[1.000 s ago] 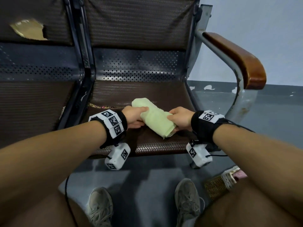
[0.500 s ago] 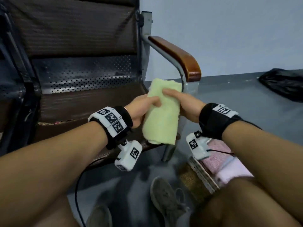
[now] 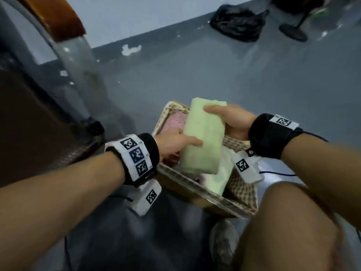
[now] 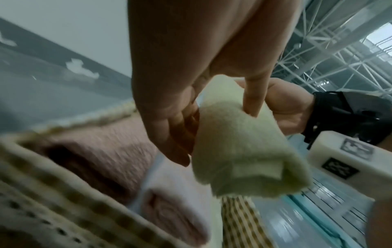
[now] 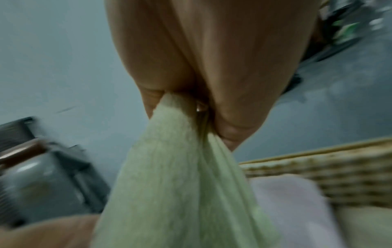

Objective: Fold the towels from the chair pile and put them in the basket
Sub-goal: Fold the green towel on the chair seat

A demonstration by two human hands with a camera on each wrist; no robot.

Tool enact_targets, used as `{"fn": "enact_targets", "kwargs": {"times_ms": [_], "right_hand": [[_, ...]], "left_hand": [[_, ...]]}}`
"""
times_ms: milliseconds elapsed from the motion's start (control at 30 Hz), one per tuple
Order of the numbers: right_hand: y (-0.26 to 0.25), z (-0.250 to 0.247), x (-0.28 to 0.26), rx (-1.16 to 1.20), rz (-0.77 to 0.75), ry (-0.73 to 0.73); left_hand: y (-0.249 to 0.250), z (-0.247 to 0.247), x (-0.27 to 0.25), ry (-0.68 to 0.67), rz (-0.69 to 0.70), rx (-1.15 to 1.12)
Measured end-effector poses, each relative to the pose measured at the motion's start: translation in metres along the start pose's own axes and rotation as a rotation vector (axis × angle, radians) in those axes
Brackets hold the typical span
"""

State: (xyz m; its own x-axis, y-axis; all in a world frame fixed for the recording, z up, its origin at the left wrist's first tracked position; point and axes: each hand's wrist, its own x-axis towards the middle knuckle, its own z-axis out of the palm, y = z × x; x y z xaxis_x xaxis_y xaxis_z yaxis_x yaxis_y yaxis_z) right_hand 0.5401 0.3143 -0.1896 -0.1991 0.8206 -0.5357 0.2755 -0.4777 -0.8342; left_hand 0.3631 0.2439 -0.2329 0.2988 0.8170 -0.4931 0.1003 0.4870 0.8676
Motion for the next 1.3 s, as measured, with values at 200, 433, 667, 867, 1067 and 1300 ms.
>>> {"fn": "enact_targets", "kwargs": {"times_ms": [200,433,667,867,1067,1300], "right_hand": [[0.086,-0.114,0.039,0.040,0.304,0.038],[0.147,-0.121,0.054,-0.617,0.358,0.080],[0.122,-0.168,0.042,-0.197,0.261,0.339],[0.144,-0.195,0.068,0.119,0.523,0.517],[0.161,-0.195,0.094,0.231,0.590,0.467],[0.103,-0.197,0.072,0.327,0.439,0.510]], "left_hand": [[-0.046,0.077,0.095,-0.136,-0.188,0.087],[-0.069,0.113,0.111,0.042,-0.090,0.817],[-0.001,0.063,0.119,0.215,-0.291,0.497],[0.043,-0.050,0.188,0.810,-0.083,0.743],[0.033,-0.077,0.226,0.524,-0.421,0.670],[0.065,-0.084,0.220,0.503,-0.380,0.521]]}}
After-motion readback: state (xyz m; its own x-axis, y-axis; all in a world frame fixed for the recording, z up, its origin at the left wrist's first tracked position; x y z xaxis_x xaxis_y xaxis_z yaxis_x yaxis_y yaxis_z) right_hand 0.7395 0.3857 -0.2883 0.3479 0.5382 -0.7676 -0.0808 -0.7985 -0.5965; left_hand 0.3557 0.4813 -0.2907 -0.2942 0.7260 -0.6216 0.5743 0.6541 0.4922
